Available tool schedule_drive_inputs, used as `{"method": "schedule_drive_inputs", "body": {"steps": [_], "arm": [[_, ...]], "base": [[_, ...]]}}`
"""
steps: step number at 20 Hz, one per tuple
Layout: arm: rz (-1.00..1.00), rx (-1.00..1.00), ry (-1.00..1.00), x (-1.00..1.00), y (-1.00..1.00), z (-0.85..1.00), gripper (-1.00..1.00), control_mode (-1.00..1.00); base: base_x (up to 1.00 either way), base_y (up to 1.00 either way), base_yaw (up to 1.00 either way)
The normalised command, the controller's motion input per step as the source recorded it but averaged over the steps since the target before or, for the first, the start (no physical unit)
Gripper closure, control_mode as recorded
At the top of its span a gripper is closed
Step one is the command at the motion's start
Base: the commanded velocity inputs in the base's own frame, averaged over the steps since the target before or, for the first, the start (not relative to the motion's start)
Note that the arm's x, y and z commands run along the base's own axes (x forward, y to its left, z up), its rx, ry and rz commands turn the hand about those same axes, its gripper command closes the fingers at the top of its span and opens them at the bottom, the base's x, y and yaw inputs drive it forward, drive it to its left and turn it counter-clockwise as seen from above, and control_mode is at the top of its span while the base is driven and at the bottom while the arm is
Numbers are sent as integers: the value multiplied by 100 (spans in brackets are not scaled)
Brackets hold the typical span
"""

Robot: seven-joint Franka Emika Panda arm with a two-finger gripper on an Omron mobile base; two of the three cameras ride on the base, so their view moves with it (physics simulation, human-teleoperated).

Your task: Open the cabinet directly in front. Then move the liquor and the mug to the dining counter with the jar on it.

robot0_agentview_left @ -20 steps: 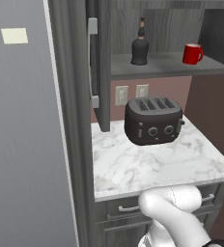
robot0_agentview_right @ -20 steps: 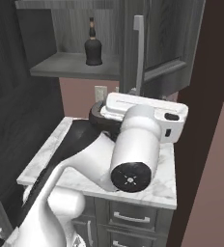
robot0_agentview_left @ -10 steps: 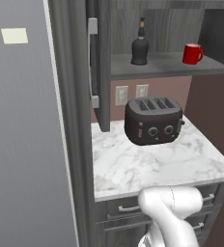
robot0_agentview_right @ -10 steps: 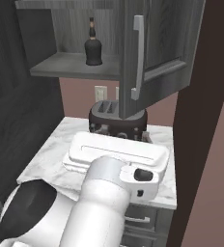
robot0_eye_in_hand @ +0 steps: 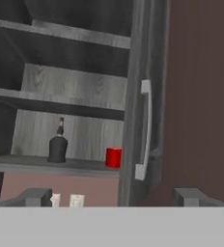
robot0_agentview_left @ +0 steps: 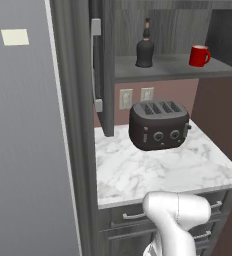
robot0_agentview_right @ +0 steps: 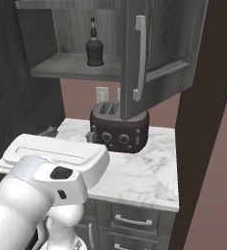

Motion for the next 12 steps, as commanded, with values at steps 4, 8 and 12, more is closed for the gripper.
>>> {"method": "schedule_drive_inputs", "body": {"steps": [4,8,12], "arm": [[-5,-3,-1,62,98,0,-100,-100],[-10,-2,-1,92,94,0,-100,-100],[-17,0,0,100,42,-5,-100,-100]], "base": [[0,0,0],[0,0,0],[0,0,0]]}}
